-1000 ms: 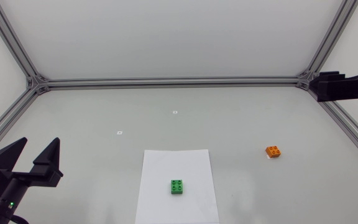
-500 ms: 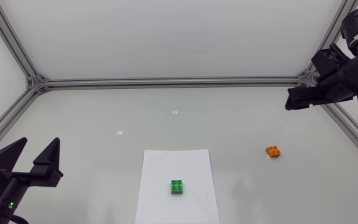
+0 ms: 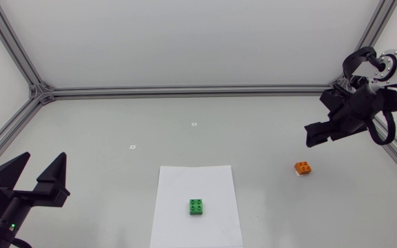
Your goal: Pick up the orange 2x2 brick with the right arm and stack it on top of the green 2x2 brick in the center
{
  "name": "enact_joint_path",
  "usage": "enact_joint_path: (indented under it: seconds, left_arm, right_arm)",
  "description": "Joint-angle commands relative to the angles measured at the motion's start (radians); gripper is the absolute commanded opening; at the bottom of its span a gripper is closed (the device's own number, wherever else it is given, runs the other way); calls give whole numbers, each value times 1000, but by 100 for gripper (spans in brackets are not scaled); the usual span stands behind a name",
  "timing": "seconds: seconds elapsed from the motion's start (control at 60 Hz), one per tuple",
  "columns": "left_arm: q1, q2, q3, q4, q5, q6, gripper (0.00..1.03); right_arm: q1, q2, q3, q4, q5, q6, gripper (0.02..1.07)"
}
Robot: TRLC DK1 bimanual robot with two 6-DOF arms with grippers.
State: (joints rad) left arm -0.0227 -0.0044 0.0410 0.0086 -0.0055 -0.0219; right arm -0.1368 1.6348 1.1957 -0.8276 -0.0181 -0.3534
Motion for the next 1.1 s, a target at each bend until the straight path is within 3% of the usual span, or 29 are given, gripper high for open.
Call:
enact_joint_path:
  seconds: [0.0, 0.483, 0.85, 1.083]
  left_arm:
    - [3, -8, -41, -15, 4, 13, 99]
    - [3, -8, -41, -15, 4, 13, 99]
    - [3, -8, -41, -15, 4, 13, 99]
    - [3, -8, -41, -15, 4, 13, 99]
  right_arm:
    - [17, 68, -21, -8, 7, -24, 102]
    - [25, 200, -94, 70, -5, -32, 101]
    - [17, 249, -94, 107, -19, -27, 92]
    - [17, 246, -91, 108, -34, -24, 78]
